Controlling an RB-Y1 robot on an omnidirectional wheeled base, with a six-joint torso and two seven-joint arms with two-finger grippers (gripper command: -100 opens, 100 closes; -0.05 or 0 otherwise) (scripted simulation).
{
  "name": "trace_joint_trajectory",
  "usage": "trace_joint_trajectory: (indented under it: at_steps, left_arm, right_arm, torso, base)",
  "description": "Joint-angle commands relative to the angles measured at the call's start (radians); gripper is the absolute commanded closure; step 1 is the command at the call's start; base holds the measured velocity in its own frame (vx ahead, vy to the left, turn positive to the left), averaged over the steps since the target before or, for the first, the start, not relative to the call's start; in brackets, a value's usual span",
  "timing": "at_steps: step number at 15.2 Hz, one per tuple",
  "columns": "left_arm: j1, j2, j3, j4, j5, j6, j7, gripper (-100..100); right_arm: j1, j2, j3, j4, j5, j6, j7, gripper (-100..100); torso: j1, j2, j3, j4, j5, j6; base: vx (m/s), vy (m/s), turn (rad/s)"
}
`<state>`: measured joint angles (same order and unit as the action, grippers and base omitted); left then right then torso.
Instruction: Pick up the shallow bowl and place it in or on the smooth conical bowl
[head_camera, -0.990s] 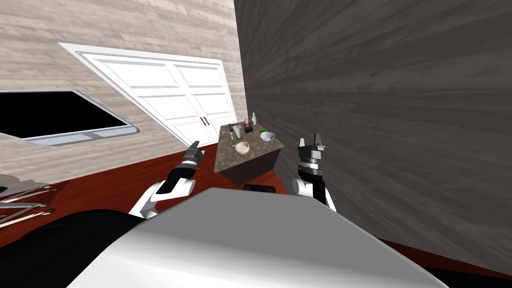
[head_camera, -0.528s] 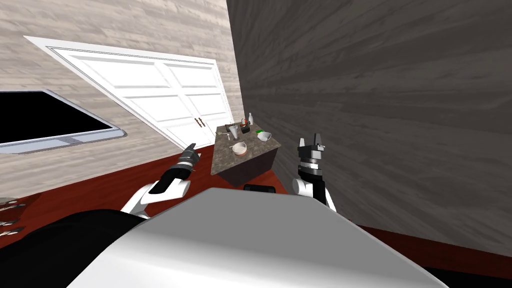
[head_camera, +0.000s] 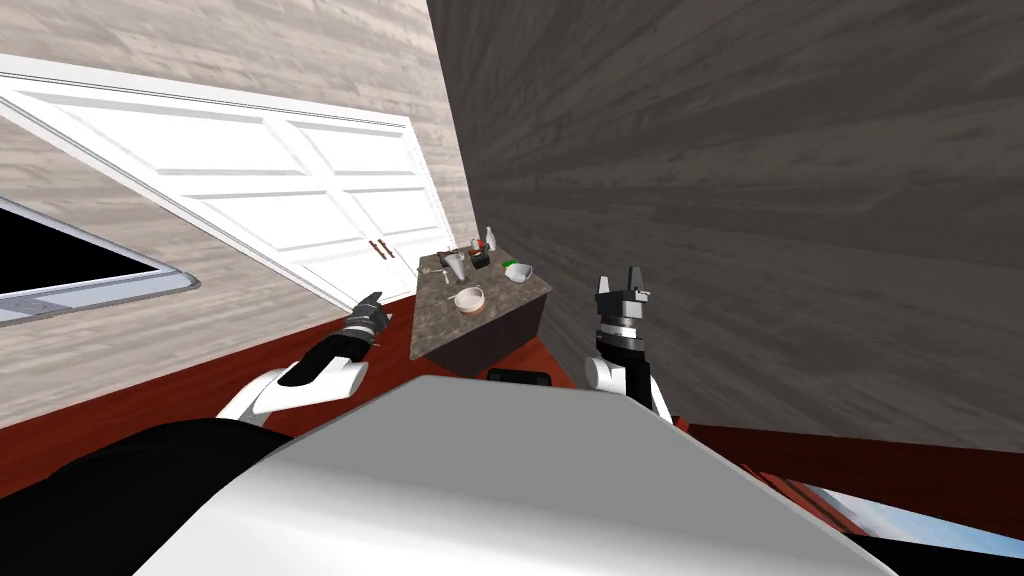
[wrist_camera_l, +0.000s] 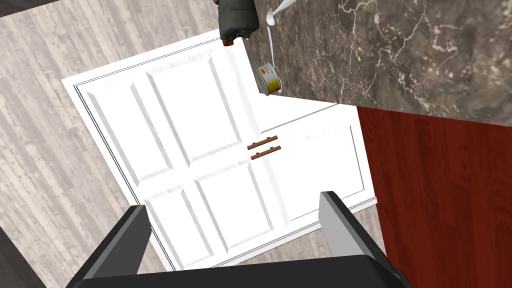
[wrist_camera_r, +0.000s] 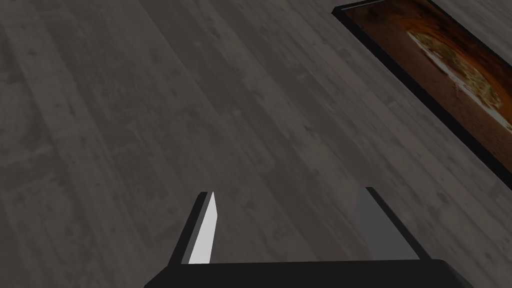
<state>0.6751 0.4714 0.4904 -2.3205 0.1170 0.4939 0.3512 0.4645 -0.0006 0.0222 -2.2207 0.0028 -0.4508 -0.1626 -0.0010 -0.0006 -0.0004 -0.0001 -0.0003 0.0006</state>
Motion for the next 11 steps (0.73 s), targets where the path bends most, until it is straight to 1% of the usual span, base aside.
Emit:
trace_joint_trajectory:
  at_steps: [1, 2, 3, 4, 6, 7, 8, 9, 10, 11]
  left_arm:
    - [0.007, 0.005, 0.009, -0.005, 0.008, 0.05, 0.006, -100]
    - [0.007, 0.005, 0.009, -0.005, 0.008, 0.059, 0.006, -100]
    - [0.023, 0.025, 0.035, -0.01, 0.034, 0.086, 0.021, -100]
    - [0.023, 0.025, 0.035, -0.01, 0.034, 0.104, 0.021, -100]
    - [0.023, 0.025, 0.035, -0.01, 0.034, 0.133, 0.021, -100]
    - [0.039, 0.043, 0.06, -0.015, 0.063, 0.157, 0.034, -100]
    - [0.039, 0.043, 0.06, -0.015, 0.063, 0.178, 0.034, -100]
    - [0.039, 0.043, 0.06, -0.015, 0.063, 0.198, 0.034, -100]
    - [0.039, 0.043, 0.06, -0.015, 0.063, 0.206, 0.034, -100]
    - [0.055, 0.059, 0.084, -0.02, 0.092, 0.235, 0.048, -100]
  right_arm:
    - [0.0, 0.0, 0.0, 0.0, 0.0, 0.0, 0.0, 0]
    - [0.0, 0.0, 0.0, 0.0, 0.0, 0.0, 0.0, 0]
    - [0.0, 0.0, 0.0, 0.0, 0.0, 0.0, 0.0, 0]
    - [0.0, 0.0, 0.0, 0.0, 0.0, 0.0, 0.0, 0]
    - [0.0, 0.0, 0.0, 0.0, 0.0, 0.0, 0.0, 0]
    - [0.0, 0.0, 0.0, 0.0, 0.0, 0.0, 0.0, 0]
    - [0.0, 0.0, 0.0, 0.0, 0.0, 0.0, 0.0, 0]
    - [0.0, 0.0, 0.0, 0.0, 0.0, 0.0, 0.0, 0]
    - [0.0, 0.0, 0.0, 0.0, 0.0, 0.0, 0.0, 0]
    - [0.0, 0.0, 0.0, 0.0, 0.0, 0.0, 0.0, 0]
  torso:
    - [0.0, 0.0, 0.0, 0.0, 0.0, 0.0]
    - [0.0, 0.0, 0.0, 0.0, 0.0, -0.001]
    - [0.0, 0.0, 0.0, 0.0, 0.0, -0.001]
    - [0.0, 0.0, 0.0, 0.0, 0.0, 0.0]
    - [0.0, 0.0, 0.0, 0.0, 0.0, -0.001]
    - [0.001, 0.0, 0.0, 0.0, 0.0, -0.001]
    - [0.0, 0.0, 0.0, 0.0, 0.0, 0.0]
    - [0.0, -0.001, 0.0, 0.0, 0.0, 0.0]
    - [0.0, -0.001, 0.0, 0.0, 0.0, -0.001]
    - [0.001, 0.0, 0.0, 0.0, 0.0, -0.001]
  base:
    - [0.009, -0.014, -0.099]
    - [0.006, -0.007, 0.003]
    - [0.01, -0.018, -0.176]
    - [0.014, -0.02, -0.249]
    - [0.009, -0.01, -0.056]
    - [0.02, -0.02, -0.175]
    - [0.024, -0.023, -0.268]
    - [0.014, -0.013, -0.117]
    - [0.007, -0.006, 0.011]
    - [0.018, -0.022, -0.223]
